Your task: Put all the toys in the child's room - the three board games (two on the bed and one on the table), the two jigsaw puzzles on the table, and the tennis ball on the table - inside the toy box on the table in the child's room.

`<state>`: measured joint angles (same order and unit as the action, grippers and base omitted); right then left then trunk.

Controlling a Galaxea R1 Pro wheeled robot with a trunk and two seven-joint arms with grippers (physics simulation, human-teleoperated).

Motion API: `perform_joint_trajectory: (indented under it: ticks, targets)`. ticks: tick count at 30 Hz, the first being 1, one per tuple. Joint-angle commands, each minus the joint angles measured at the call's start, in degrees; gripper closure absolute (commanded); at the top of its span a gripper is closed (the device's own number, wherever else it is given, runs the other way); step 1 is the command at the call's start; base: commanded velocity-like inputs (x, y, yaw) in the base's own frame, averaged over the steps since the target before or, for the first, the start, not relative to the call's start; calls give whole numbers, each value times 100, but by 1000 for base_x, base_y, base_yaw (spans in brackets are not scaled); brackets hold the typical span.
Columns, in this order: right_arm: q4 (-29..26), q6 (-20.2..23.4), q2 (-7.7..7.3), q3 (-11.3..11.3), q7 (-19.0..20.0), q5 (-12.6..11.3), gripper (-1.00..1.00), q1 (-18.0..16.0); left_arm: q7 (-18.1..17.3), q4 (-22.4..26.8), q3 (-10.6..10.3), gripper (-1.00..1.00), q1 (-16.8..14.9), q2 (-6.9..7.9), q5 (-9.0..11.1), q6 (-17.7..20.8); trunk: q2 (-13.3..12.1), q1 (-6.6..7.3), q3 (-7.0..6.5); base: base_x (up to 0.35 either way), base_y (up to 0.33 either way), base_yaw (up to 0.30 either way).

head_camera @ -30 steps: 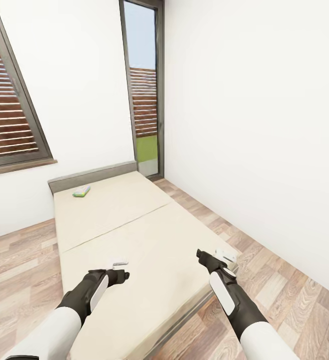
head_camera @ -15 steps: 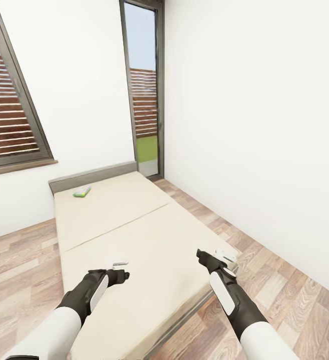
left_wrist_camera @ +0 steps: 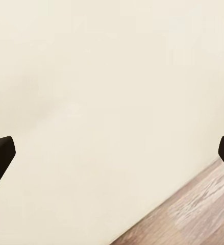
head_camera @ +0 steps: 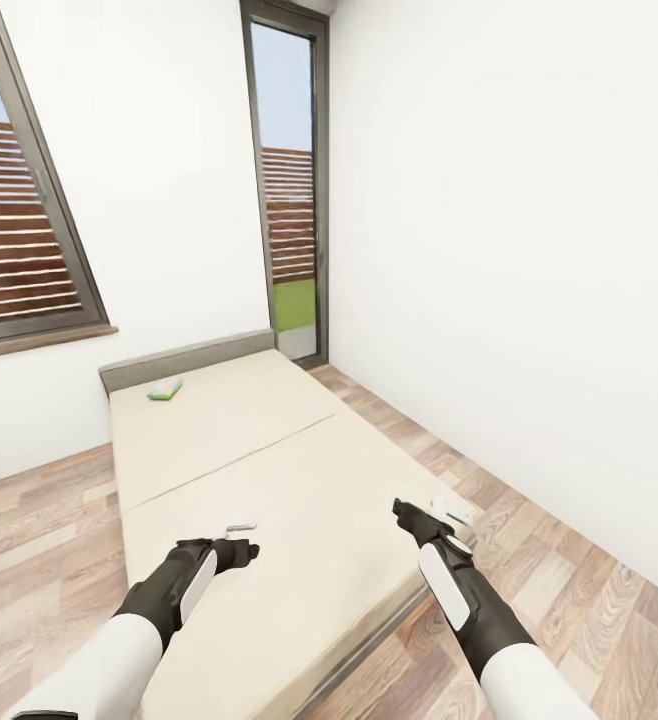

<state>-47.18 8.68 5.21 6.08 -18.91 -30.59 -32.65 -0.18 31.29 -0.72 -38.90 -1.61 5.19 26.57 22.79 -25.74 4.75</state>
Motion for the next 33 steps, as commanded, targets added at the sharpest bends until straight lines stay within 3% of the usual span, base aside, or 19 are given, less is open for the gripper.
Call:
perform_joint_trajectory:
  ticks: [1, 33]
  targets:
    - [-11, 20, -3, 16, -44, -35, -100, -4, 9, 9, -7, -100, -3, 0, 53, 32, 12, -4, 4, 0, 0, 0]
    - [-11, 20, 5, 16, -44, -35, -100, -5, 18, 9, -7, -100, -3, -6, 53, 31, 12, -4, -296, 0, 0, 0]
